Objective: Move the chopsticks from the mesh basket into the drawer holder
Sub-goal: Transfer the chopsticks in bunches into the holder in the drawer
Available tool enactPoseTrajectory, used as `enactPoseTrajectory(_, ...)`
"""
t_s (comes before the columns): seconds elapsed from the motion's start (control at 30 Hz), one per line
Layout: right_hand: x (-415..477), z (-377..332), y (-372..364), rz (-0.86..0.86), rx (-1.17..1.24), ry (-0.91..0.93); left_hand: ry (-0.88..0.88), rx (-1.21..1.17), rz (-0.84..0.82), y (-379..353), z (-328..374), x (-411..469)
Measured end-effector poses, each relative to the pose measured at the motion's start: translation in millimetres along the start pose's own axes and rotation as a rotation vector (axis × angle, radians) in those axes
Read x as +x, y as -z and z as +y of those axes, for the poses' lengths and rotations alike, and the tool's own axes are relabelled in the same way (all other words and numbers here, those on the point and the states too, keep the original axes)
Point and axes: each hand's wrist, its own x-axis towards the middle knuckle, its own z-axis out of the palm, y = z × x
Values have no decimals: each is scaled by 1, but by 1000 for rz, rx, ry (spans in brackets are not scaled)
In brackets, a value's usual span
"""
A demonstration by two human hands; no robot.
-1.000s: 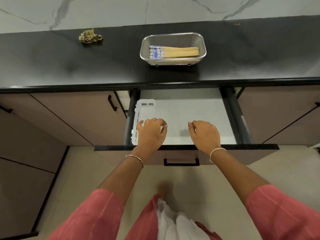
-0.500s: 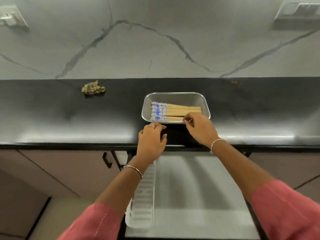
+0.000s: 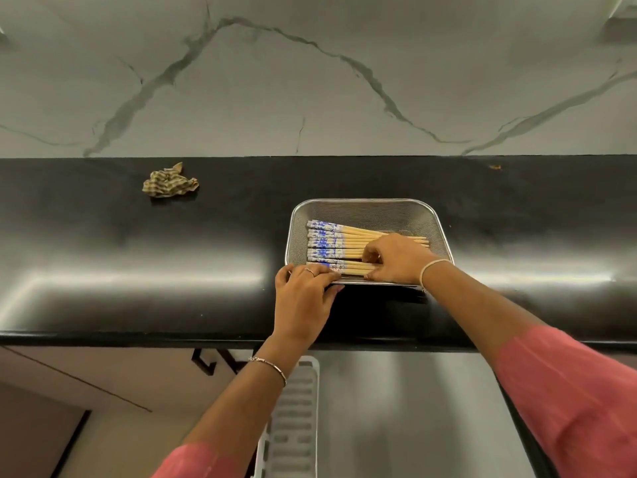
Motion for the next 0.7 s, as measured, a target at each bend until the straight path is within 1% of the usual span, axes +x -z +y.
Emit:
enactPoseTrajectory(0.2, 16, -5, 0, -49, -166, 59, -20, -3, 13, -3, -4, 2)
enactPoseTrajectory(0.3, 17, -7, 1, -70, -194, 77, -18, 7, 6, -3, -3, 3)
enactPoseTrajectory(0.47, 16, -9, -3, -102, -203, 54, -15, 23, 7, -3, -2, 2)
enactPoseTrajectory(0.7, 1, -5, 0, 3, -158, 38, 6, 63, -3, 6, 7, 0)
